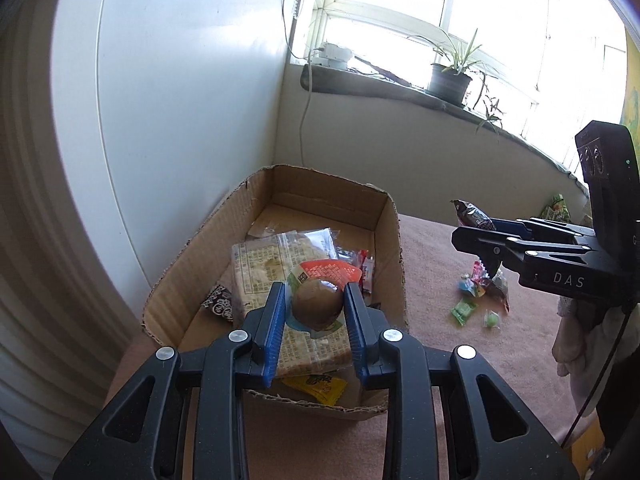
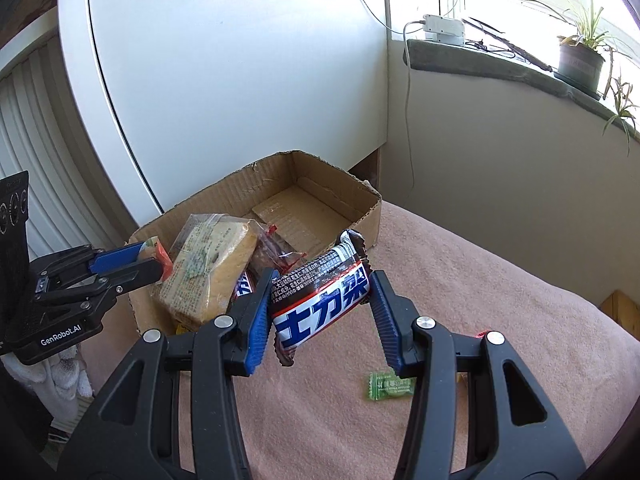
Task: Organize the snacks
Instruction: 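Carry the chocolate bar in the right gripper while the left gripper carries the green candy to the box, then open the right gripper dropping the chocolate bar while the left gripper releases the green candy into the box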
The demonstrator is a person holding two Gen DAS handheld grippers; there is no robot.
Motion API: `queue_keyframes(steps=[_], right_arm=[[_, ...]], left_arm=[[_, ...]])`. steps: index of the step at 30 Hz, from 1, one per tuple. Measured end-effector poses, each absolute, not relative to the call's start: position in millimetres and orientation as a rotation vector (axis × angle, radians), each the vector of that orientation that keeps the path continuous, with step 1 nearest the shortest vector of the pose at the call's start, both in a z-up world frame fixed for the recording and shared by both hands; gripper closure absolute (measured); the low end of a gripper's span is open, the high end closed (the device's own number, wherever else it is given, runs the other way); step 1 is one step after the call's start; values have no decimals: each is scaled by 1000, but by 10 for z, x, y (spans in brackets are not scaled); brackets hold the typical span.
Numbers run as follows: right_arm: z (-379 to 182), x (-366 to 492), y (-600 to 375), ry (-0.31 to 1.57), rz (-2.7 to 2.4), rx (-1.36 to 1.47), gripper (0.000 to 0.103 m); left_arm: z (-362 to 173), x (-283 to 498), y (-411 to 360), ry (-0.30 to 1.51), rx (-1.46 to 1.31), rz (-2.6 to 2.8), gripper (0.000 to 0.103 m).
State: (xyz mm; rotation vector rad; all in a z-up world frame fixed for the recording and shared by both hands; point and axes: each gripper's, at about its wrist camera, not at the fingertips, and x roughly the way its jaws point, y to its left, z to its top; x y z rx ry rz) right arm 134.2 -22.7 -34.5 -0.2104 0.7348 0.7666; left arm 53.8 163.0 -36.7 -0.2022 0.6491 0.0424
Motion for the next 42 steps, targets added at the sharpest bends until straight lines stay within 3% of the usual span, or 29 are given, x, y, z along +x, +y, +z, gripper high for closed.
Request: queue_keyframes(steps=[37, 42], right_arm=[[-532, 1634, 626, 770, 847, -254, 54], [-498, 1610, 629, 749, 849, -256, 53]], left_arm=[[-414, 608, 1978, 677, -214, 169, 75], [-412, 613, 1936, 674, -200, 165, 69]])
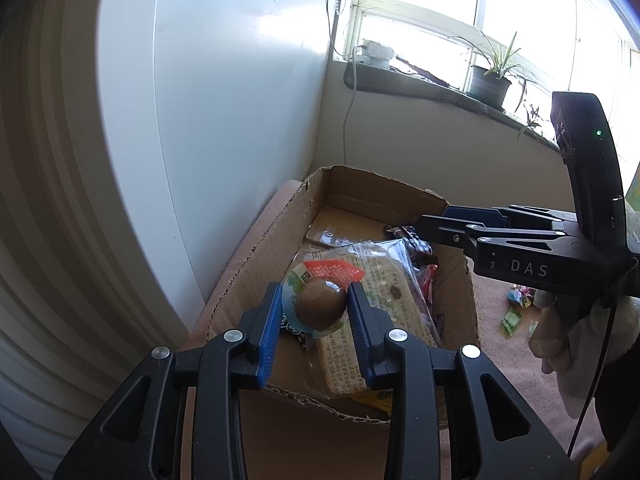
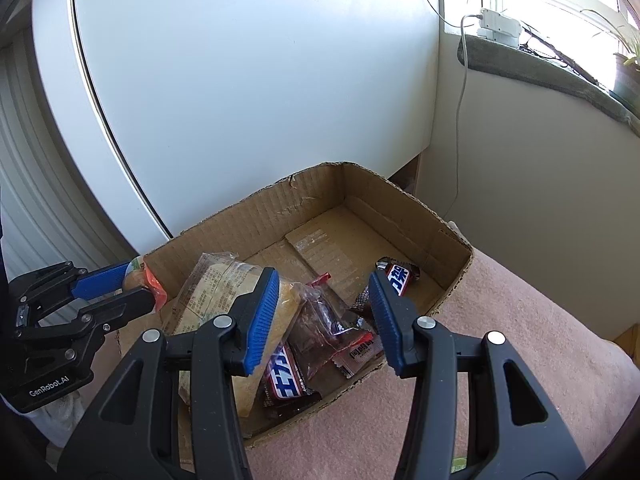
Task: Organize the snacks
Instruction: 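Open the right gripper dropping the chocolate bar while the left gripper releases the green candy into the box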
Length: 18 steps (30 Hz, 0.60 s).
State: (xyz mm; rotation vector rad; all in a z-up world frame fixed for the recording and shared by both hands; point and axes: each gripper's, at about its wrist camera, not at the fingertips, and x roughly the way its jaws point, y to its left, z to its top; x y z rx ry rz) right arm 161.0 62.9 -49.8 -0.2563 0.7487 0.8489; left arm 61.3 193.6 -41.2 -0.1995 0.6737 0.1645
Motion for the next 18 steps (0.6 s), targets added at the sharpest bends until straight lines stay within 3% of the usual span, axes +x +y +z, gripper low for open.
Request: queue_keyframes(steps=[2, 13, 18], right_arm=[[-472, 1596, 619, 740, 842, -258, 38], [-359, 1485, 498, 700, 825, -266, 27], [-327, 1445, 419, 694, 814, -263, 27]], left_arm=[[-402, 610, 1938, 670, -204, 173, 53], [-331, 564, 1891, 642, -202, 171, 52], [-293, 519, 1838, 632, -197, 162, 52]])
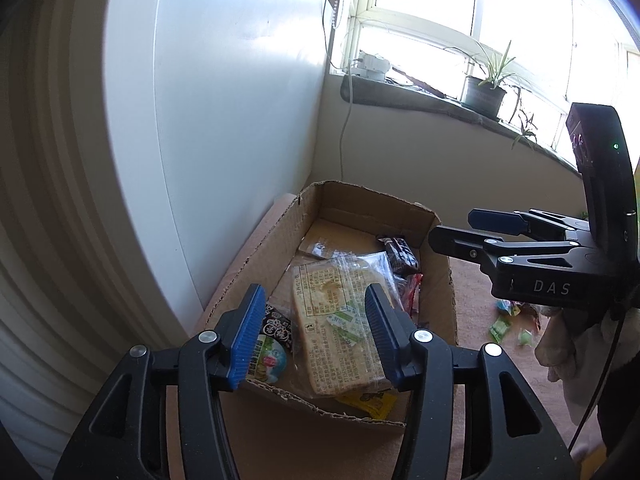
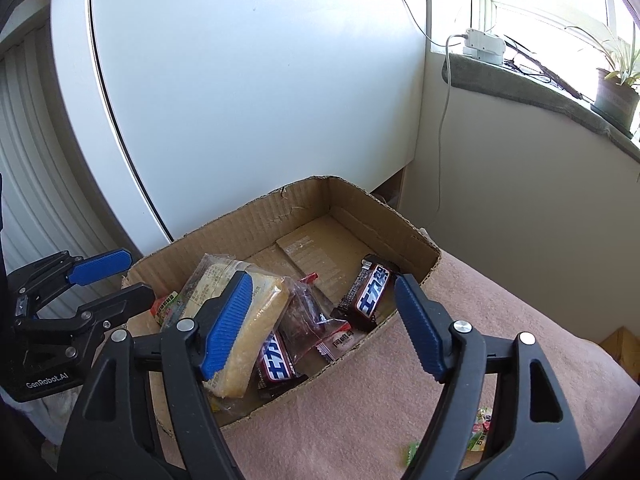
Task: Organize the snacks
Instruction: 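Open the right gripper dropping the chocolate bar while the left gripper releases the green candy into the box, then move both open grippers away from the box toward the snacks on the towel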
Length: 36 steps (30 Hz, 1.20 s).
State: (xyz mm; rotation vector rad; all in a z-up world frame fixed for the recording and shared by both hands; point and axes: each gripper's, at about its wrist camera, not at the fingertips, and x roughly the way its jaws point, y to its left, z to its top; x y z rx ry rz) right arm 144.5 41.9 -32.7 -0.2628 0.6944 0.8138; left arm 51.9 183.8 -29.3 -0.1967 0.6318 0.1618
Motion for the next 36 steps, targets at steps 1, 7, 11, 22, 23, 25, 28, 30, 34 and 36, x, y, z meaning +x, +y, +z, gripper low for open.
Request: queue_keyframes(steps=[1, 7, 11, 22, 23, 25, 28, 30, 34, 36], right_arm=[[-322, 1436, 400, 693, 812, -263, 27], [-278, 1361, 257, 683, 795, -264, 27], [-228, 1322, 133, 672, 780, -258, 27], [-142, 1255, -314, 653, 740, -232, 26], [-135, 1250, -366, 652, 733, -231, 26], [-128, 1238, -477, 650, 718, -228, 26], [-122, 1234, -641, 650, 694, -219, 26], [-129, 1249, -763, 652, 675, -211, 26], [-175, 1305, -998, 666, 635, -193, 26], [-213, 1334, -1125, 675, 615, -185, 26]], left_arm=[[-284, 515, 1825, 630, -195, 159, 52], [-231, 480, 1707, 618, -178, 140, 52], [-187, 459, 1626, 607, -168, 127, 52], [-149, 463, 1365, 598, -153, 74, 52], [-148, 466, 1338, 597, -152, 67, 52], [-148, 475, 1268, 597, -152, 52, 52], [-154, 492, 1158, 600, -150, 23, 52], [-169, 510, 1069, 606, -143, 4, 52], [-205, 567, 925, 619, -137, -32, 52], [-231, 596, 856, 626, -135, -45, 52]])
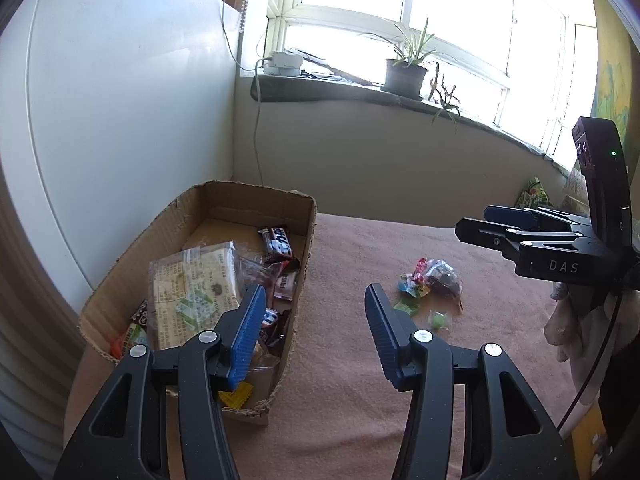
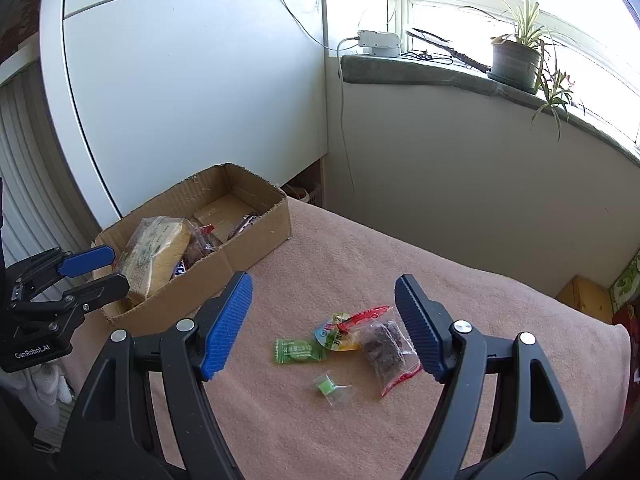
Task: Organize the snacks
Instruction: 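Move both open grippers away from the box toward the snacks on the towel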
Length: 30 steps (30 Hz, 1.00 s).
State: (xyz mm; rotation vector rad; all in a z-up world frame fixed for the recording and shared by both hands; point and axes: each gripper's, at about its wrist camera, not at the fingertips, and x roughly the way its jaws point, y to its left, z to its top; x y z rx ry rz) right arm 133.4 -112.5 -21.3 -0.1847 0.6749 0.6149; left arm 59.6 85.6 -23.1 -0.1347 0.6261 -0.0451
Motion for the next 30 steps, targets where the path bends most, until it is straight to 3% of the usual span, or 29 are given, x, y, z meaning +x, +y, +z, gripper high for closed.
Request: queue_keyframes(steps=[14, 30], right_arm=[[-425, 1532, -1742, 742, 535, -139, 26], [-683, 1604, -1812, 800, 585, -165, 26]], left_arm=[[-360, 806, 431, 674, -102, -137, 52], [-597, 1061, 125, 757, -47, -201, 52]])
